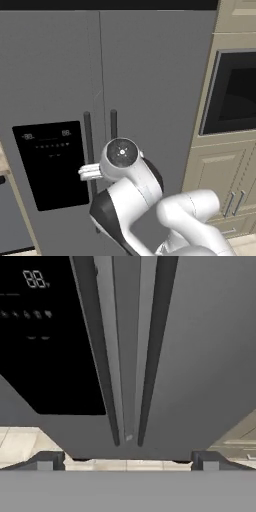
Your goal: Open the freezer door, pick up the ice cube tray from the freezer, and place it on the dining counter.
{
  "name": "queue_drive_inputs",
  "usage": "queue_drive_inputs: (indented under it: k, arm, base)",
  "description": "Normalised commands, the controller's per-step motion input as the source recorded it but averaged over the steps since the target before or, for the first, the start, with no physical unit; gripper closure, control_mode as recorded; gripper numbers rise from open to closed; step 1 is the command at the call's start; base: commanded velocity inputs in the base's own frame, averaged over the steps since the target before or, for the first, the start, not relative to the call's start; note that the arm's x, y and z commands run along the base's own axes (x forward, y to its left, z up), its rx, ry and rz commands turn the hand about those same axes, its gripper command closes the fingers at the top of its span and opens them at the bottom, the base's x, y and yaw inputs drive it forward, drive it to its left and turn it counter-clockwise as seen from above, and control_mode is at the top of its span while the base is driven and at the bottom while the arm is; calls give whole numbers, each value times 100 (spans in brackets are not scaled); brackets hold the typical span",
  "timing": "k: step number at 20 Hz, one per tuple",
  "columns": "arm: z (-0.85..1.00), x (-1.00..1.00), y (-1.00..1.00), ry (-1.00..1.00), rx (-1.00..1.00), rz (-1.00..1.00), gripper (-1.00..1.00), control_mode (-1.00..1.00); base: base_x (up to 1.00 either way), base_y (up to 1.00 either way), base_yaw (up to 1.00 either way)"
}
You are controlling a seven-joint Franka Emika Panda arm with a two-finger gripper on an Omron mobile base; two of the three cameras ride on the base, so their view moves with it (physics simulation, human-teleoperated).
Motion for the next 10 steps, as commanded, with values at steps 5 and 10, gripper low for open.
queue_drive_inputs:
  k: [5,10]
  arm:
    - [0,13,30,-38,7,0,-100,-100]
    - [0,2,8,-46,8,0,-100,-100]
  base:
    - [0,0,0]
    - [0,0,0]
